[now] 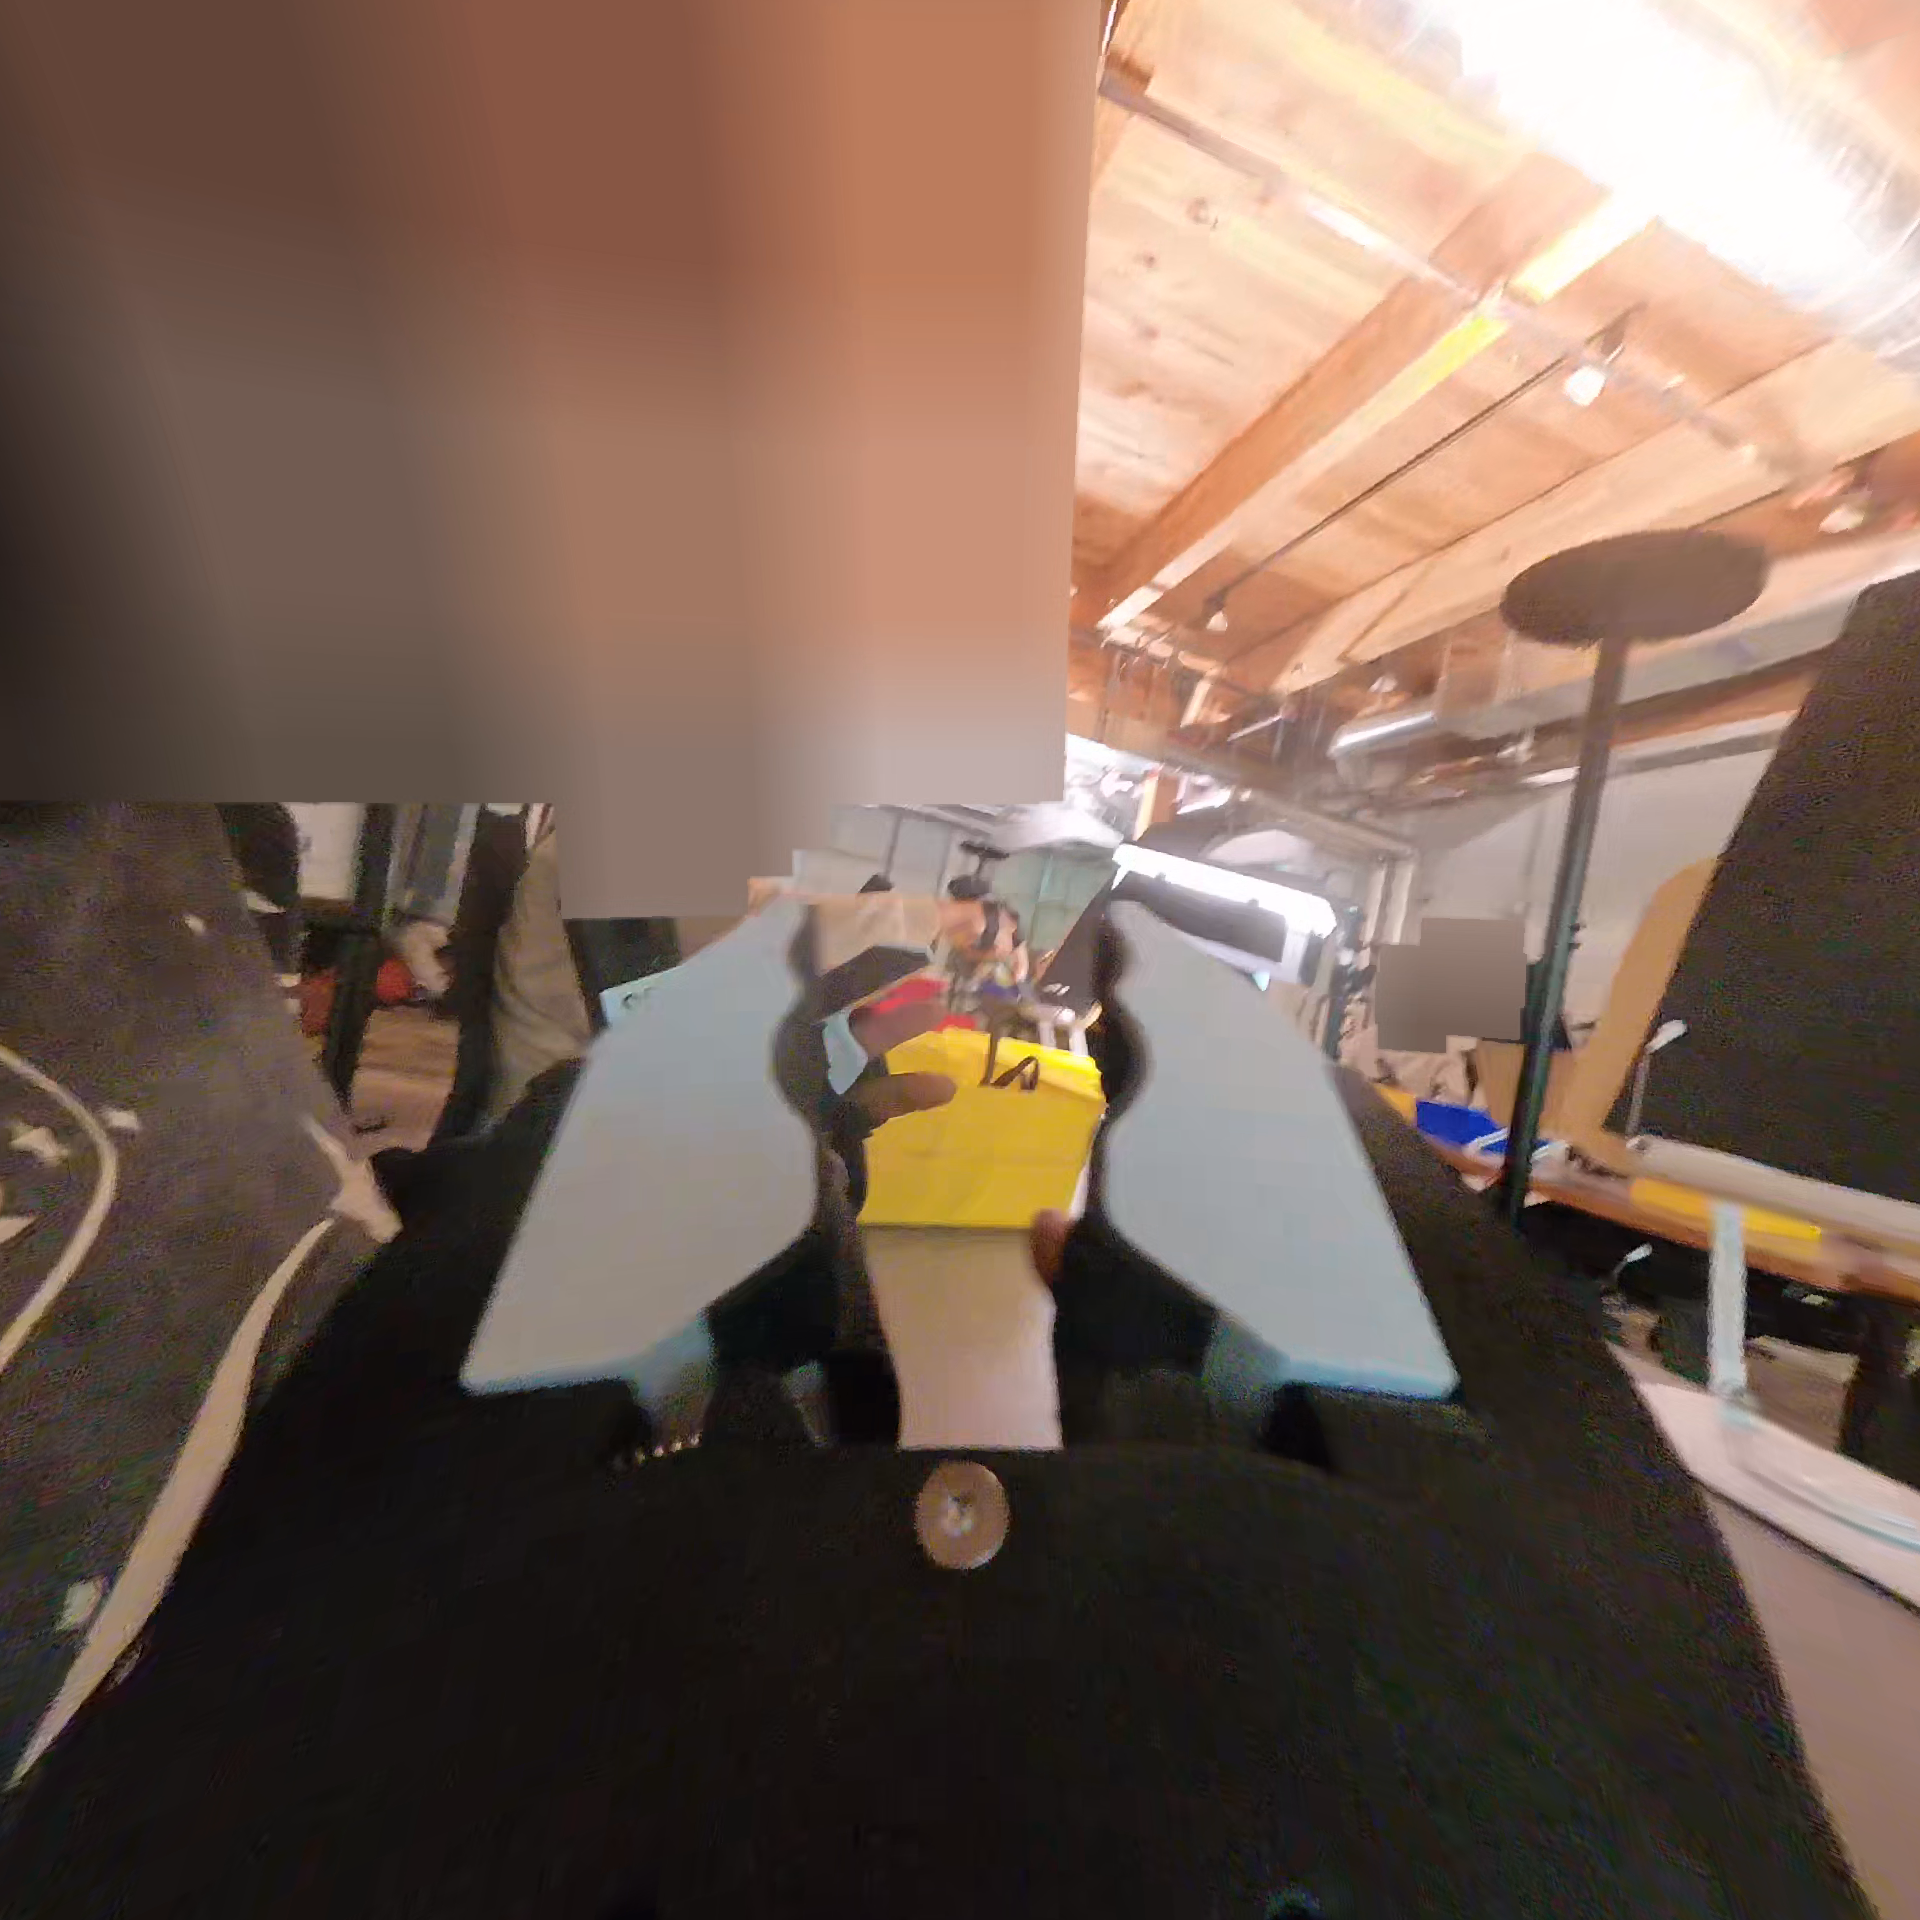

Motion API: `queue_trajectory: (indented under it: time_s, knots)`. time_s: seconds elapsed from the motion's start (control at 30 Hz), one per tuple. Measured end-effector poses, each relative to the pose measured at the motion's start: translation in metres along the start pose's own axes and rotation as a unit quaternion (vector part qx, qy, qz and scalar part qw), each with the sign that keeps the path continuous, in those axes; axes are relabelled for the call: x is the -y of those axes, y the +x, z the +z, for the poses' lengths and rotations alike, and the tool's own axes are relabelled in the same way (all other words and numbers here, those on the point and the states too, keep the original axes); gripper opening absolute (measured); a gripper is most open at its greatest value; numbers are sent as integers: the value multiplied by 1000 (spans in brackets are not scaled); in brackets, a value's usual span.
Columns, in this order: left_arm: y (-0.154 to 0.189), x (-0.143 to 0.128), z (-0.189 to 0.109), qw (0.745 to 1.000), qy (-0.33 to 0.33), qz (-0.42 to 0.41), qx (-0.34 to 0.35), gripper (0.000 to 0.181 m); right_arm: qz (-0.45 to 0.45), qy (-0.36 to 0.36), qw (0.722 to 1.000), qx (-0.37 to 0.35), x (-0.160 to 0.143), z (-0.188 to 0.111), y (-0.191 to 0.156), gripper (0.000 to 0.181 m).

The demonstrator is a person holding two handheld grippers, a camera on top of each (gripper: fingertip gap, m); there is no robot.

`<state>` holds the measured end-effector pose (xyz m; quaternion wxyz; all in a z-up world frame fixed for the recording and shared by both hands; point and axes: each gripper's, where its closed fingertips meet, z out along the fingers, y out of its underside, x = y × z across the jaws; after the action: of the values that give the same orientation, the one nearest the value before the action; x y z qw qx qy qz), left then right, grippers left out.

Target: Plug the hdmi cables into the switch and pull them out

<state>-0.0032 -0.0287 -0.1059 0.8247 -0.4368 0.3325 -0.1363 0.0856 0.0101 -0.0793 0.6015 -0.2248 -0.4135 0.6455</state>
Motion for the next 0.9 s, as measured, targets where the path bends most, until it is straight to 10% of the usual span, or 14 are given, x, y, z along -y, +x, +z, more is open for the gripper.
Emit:
queue_trajectory:
  time_s: [0.1, 0.17, 0.2, 0.27, 0.4, 0.53, 0.63, 0.67, 0.7, 0.73, 0.83, 0.9]
  knots:
    - [-29, 26, -6, 991, 77, -82, 66, 144, -40, 38, 998, -32, 13, 2, 6, 122]
    - [-49, 36, -19, 981, 119, -114, 104, 145, -36, 43, 998, -37, 14, 2, 9, 126]
    - [-53, 39, -25, 978, 132, -118, 109, 136, -49, 36, 997, -47, 12, 0, 12, 107]
    - [-49, 43, -35, 978, 154, -113, 87, 0, -96, 9, 994, -50, 7, -6, 12, 46]
    - [-46, 46, -37, 969, 174, -167, 57, 0, -98, -18, 993, -68, 1, -6, 17, 3]
    - [-74, 57, -52, 949, 232, -156, 148, 92, -97, 34, 986, -128, 15, -8, 37, 111]
    - [-81, 62, -60, 943, 242, -135, 183, 122, -113, 61, 981, -145, 27, -13, 39, 118]
    - [-78, 64, -59, 944, 247, -136, 170, 119, -117, 62, 982, -134, 27, -14, 36, 97]
    - [-71, 64, -57, 948, 249, -138, 141, 91, -119, 58, 985, -109, 26, -15, 29, 31]
    - [-61, 65, -57, 953, 249, -140, 105, 15, -125, 55, 987, -84, 27, -17, 20, 0]
    - [-64, 57, -57, 956, 219, -150, 128, 0, -121, 34, 988, -94, 23, -16, 21, 0]
    - [-69, 60, -60, 949, 243, -129, 152, 9, -156, 58, 976, -144, 27, -19, 36, 39]
